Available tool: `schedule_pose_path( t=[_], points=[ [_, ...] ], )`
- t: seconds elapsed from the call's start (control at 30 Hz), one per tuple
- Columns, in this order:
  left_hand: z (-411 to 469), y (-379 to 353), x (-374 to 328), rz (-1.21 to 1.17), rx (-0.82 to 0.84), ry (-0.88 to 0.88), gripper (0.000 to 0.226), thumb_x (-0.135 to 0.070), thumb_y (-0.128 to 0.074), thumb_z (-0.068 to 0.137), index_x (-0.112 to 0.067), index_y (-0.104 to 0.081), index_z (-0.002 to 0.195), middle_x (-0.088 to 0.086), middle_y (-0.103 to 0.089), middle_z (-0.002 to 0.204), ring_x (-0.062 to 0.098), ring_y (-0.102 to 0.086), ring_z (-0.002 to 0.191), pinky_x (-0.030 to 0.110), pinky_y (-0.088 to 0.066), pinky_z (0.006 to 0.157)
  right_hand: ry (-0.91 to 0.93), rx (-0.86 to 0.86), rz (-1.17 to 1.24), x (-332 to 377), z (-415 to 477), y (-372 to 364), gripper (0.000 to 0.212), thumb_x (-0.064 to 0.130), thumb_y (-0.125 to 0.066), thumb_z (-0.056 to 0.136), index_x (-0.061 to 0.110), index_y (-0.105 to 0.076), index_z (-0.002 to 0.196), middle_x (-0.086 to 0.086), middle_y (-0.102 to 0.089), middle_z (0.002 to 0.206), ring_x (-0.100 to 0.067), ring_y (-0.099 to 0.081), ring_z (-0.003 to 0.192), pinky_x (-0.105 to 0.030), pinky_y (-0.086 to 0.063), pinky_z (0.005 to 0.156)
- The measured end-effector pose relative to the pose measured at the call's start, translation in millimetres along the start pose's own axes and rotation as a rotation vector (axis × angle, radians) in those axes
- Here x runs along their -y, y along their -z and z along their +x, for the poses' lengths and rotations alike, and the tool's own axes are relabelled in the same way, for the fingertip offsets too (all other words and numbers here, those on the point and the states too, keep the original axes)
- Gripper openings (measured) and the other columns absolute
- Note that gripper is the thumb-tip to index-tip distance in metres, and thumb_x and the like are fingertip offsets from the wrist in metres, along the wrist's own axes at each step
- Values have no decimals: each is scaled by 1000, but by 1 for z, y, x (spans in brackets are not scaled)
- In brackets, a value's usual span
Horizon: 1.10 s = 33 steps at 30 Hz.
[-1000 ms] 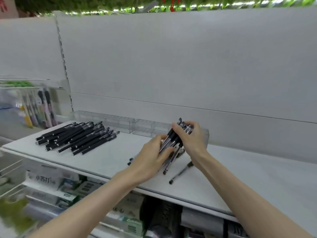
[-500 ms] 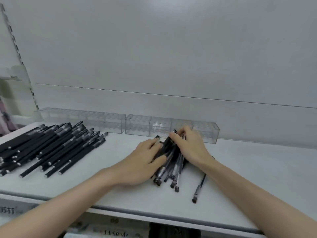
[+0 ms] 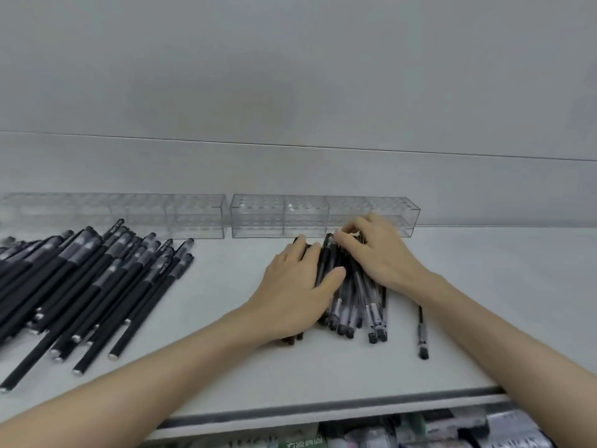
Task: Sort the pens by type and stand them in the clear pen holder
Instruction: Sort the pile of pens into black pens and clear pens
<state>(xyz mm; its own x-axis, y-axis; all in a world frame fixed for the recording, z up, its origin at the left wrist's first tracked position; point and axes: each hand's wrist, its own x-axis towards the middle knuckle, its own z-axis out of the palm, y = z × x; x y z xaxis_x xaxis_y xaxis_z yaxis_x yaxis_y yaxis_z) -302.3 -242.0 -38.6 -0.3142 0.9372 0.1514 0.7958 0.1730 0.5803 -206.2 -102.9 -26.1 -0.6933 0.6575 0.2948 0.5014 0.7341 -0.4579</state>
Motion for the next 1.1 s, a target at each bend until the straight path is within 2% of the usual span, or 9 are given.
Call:
schedule_pose_path(
  t=[0.07,0.13,0.3,0.43,0.6,0.7,0.8,0.93,1.1],
  points=[
    [1,-8,-2,-56,22,6,58,-50,-31,96,-19,-28,145,7,-15,157,15,-4,146,37,-11,118,59,24,31,2,0,1,30,36,-51,94,12,-66,102,-1,-58,103,-19,-50,98,-31,-37,85],
    [2,-11,-4,-49,33,31,60,-51,-29,96,-19,-26,146,9,-12,158,17,-2,146,40,-13,118,76,47,21,2,1,1,29,34,-51,95,10,-67,101,0,-61,99,-18,-53,94,-28,-34,77],
    [2,7,-8,-35,11,31,51,-46,-31,99,-23,-32,144,-3,-23,155,12,-17,143,35,-15,113,96,-25,18,-2,0,9,27,39,-55,92,15,-69,95,5,-67,95,-14,-56,87,-34,-42,81],
    [5,16,-5,29,-52,25,41,-45,-40,96,-24,-46,131,-6,-45,139,14,-39,127,37,-28,109,110,-59,-16,-4,-2,14,25,35,-55,92,15,-68,100,2,-68,105,-18,-58,100,-40,-44,91],
    [8,39,-1,94,-112,-30,26,-37,-49,94,-19,-59,111,-4,-60,119,13,-52,112,34,-40,97,192,-65,-41,11,2,23,23,27,-54,94,12,-65,108,-1,-66,112,-17,-58,107,-29,-43,89],
    [3,68,2,114,-223,-73,20,-34,-51,92,-19,-64,96,-6,-67,97,12,-60,92,35,-47,87,292,-74,4,45,10,30,21,26,-54,94,13,-64,106,0,-68,102,-16,-62,93,-34,-48,86],
    [-13,102,10,165,-345,-83,17,-32,-51,91,-21,-61,84,-11,-62,75,14,-59,76,36,-48,76,387,-114,82,89,17,30,18,26,-55,92,14,-65,100,2,-70,92,-16,-63,85,-40,-50,84],
    [-41,146,36,171,-494,-61,21,-36,-52,91,-21,-61,80,-8,-65,73,16,-61,73,37,-49,74,461,-112,132,142,19,17,16,29,-55,91,17,-65,98,6,-69,86,-14,-64,83,-41,-51,81],
    [-87,189,91,137,-578,-17,18,-33,-56,91,-23,-61,77,-7,-66,68,13,-62,67,35,-49,70,488,-86,142,200,17,-17,14,26,-56,90,17,-66,95,4,-69,84,-14,-63,81,-41,-51,80]
  ],
)
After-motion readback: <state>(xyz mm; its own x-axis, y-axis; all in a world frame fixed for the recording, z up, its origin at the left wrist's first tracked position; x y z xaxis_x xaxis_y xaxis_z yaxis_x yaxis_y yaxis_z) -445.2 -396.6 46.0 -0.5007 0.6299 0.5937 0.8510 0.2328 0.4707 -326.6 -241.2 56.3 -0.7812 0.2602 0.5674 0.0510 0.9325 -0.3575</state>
